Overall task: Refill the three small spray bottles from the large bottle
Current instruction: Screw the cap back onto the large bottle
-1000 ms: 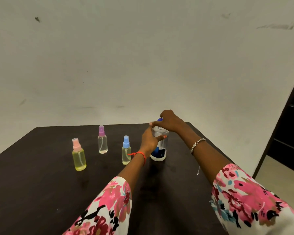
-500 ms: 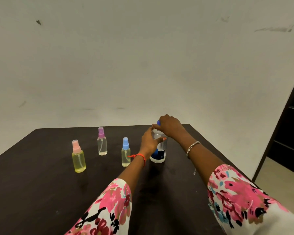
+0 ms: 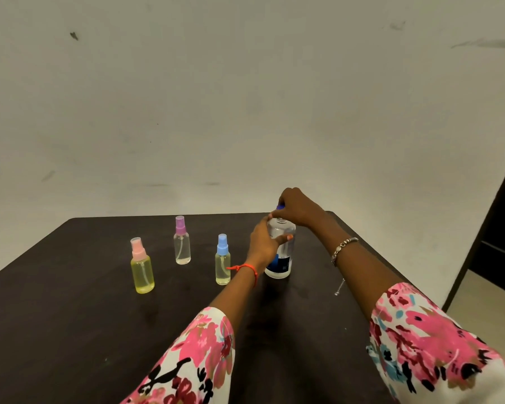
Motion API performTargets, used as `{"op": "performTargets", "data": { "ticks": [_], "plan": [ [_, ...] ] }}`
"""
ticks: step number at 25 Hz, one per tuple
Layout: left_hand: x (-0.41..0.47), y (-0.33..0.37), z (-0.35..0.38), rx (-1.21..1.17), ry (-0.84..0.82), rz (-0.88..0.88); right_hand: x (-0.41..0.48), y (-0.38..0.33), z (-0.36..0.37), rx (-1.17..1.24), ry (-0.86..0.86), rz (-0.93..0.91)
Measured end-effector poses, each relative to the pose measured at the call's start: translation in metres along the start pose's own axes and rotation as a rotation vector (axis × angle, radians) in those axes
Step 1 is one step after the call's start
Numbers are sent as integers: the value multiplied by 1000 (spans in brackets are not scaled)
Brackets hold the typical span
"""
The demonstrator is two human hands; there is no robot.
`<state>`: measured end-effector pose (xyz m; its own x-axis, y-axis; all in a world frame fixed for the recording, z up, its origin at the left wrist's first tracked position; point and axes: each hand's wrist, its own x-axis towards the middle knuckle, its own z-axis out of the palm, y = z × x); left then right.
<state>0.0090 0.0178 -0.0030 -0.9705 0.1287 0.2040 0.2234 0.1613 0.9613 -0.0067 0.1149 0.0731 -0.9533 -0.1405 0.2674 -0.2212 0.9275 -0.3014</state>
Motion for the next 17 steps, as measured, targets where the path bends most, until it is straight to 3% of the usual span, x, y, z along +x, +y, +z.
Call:
{"op": "performTargets", "data": {
  "ticks": [2,5,10,17],
  "plan": [
    [1,-1,0,5,-7,1,-1,-1,3,-40,8,38],
    [-1,1,-1,36,4,2,-2,-3,-10,127,-77,68],
    [-3,2,0,56,-3,-5,-4,0,-22,77,-170,-24],
    [-3,0,0,9,-7,3,-2,3,1,-82,22,77]
  ]
}}
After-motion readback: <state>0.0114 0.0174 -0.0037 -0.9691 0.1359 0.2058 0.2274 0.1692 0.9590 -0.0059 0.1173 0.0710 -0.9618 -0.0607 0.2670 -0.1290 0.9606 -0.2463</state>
